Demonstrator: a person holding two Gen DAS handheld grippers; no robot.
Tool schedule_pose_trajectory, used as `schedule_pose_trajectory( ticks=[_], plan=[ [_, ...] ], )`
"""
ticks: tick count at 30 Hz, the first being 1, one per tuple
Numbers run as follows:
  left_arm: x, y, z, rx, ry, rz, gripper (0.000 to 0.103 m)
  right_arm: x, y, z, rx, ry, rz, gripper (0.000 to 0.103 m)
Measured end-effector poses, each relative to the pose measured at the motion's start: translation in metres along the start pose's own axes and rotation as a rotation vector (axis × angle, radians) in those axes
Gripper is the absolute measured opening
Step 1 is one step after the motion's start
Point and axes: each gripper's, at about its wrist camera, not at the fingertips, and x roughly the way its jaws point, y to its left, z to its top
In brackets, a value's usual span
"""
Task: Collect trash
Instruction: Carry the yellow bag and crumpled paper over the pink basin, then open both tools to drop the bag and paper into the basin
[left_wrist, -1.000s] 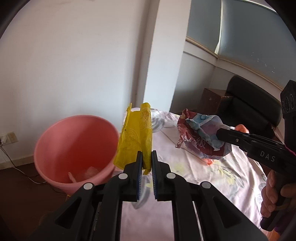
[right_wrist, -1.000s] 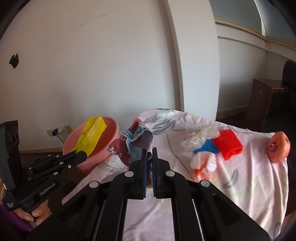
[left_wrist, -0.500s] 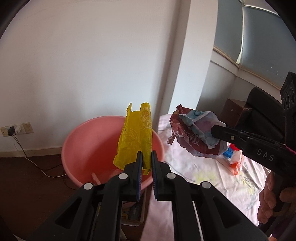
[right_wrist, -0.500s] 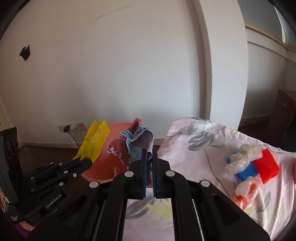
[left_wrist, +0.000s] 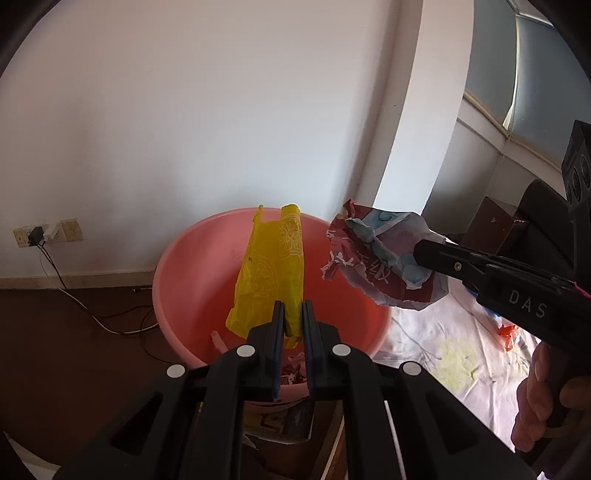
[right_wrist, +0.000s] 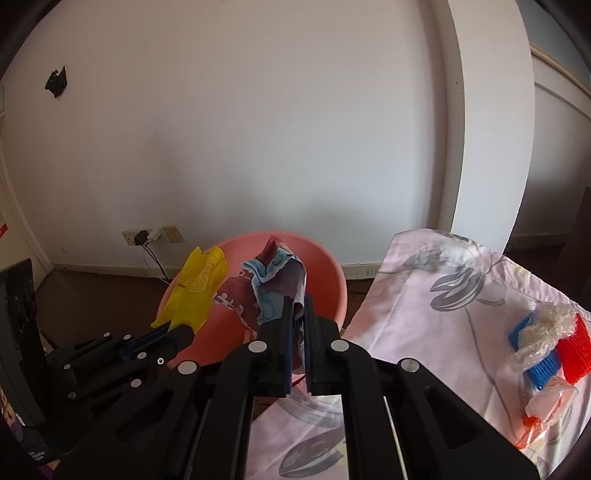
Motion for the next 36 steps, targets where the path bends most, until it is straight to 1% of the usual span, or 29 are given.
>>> schedule_pose_trajectory(
  ticks=[11, 16, 19, 21, 29, 34, 35, 36],
  plan=[
    [0.015, 0.01, -0.006, -0.033, 0.028, 0.027, 0.009, 0.026, 0.009, 0.0, -0.012, 0.043, 0.002, 0.005],
    [0.014, 0.009, -0.007, -0.037, 0.019, 0.043, 0.012, 0.031, 0.011, -0.001, -0.013, 0.048, -0.002, 0.005],
    [0.013, 0.011, -0.009, -0.047, 0.018, 0.048, 0.021, 0.033, 0.011, -0.001, -0.012, 0.049, -0.003, 0.005],
    [0.012, 0.012, -0.009, -0.055, 0.015, 0.048, 0.033, 0.034, 0.011, -0.001, -0.012, 0.05, -0.004, 0.006],
    [0.004, 0.017, -0.009, -0.067, 0.001, 0.053, 0.034, 0.037, 0.013, -0.001, -0.01, 0.057, 0.006, 0.006],
    [0.0, 0.016, -0.01, -0.07, -0.004, 0.051, 0.034, 0.043, 0.015, -0.001, 0.009, 0.085, 0.048, 0.006],
    [-0.001, 0.015, -0.01, -0.069, -0.005, 0.051, 0.034, 0.042, 0.015, -0.001, 0.011, 0.085, 0.052, 0.007],
    [-0.002, 0.016, -0.01, -0.068, -0.006, 0.051, 0.034, 0.042, 0.016, -0.001, 0.011, 0.082, 0.056, 0.014]
  ],
)
